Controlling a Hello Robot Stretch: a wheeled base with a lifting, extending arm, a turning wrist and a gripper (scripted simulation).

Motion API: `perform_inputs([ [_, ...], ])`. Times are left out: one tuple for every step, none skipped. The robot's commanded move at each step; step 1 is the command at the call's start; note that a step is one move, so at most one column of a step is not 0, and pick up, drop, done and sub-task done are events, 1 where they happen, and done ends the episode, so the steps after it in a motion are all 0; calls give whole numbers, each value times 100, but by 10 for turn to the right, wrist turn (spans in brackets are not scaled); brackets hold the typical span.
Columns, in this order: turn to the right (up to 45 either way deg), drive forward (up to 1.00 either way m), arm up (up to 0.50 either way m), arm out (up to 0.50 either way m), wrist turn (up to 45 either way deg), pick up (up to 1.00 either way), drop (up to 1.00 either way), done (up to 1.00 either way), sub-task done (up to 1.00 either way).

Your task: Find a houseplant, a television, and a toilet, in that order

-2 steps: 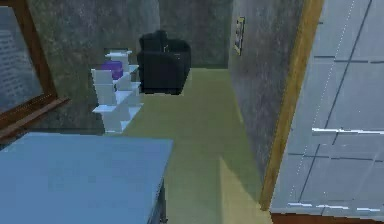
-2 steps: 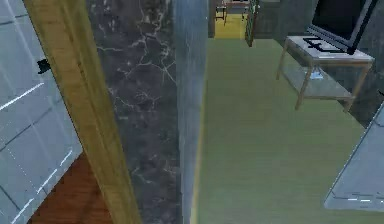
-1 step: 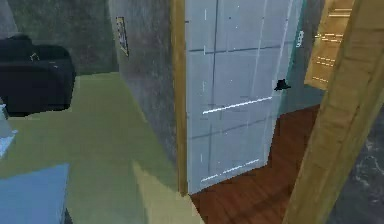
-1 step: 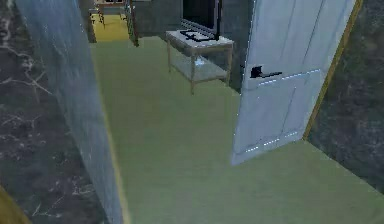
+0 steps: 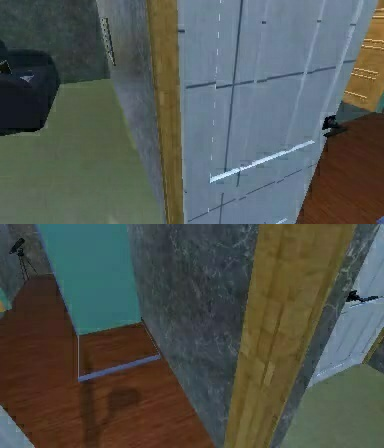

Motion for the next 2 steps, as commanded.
perform_inputs([
  [450,0,0,0,0,0,0,0,0],
  [90,0,0,0,0,0,0,0,0],
])
